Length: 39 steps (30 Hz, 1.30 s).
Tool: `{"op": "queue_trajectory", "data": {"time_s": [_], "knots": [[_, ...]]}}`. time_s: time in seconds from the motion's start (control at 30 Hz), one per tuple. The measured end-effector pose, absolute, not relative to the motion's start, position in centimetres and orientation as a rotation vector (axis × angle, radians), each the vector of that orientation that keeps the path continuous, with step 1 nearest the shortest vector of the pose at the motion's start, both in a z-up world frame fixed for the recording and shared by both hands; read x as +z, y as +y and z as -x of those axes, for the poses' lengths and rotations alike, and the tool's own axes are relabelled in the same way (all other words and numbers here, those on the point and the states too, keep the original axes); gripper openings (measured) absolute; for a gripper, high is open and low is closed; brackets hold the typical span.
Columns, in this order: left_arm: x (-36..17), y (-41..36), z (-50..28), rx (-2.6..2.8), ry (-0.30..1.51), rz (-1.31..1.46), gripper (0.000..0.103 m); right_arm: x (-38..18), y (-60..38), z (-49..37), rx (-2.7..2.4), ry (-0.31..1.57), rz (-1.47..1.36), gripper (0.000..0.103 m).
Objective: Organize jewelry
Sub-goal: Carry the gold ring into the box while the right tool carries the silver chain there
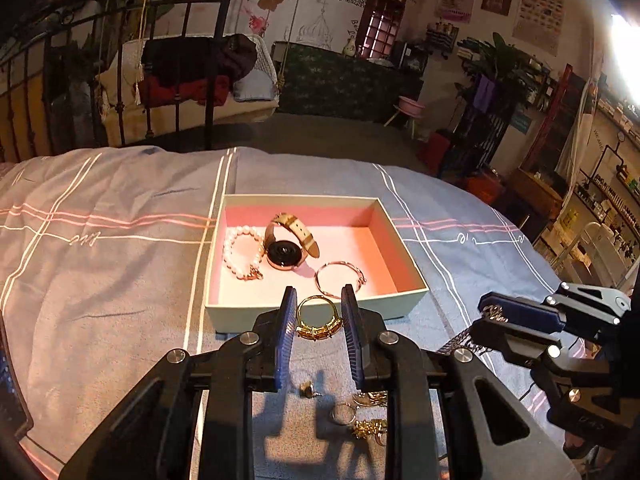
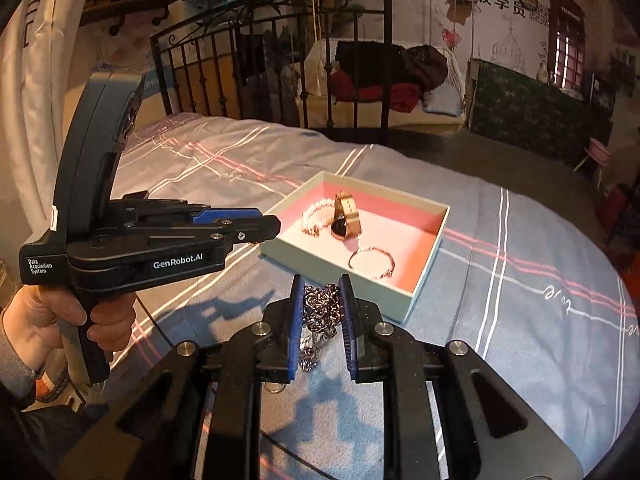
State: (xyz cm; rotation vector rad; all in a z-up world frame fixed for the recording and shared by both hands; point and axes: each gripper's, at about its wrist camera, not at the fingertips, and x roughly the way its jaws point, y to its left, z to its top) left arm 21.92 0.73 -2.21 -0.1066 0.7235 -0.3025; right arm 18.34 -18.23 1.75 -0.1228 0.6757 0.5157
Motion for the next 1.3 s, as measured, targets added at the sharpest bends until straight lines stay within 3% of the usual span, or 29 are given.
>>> {"op": "queue_trajectory", "data": {"time_s": [0.7,1.3], "knots": [[3.0,-0.1,-26.1,-0.256,0.652,0.054,0.023,13.7,-19.1,-23.5,0.456,0.418,0.149,0.018],[0.2,0.1,-30.5,-0.204,0.751,0.074,0.023,8.9,-17.9,-29.7,0.440,0.572,0.119,0.018]]}}
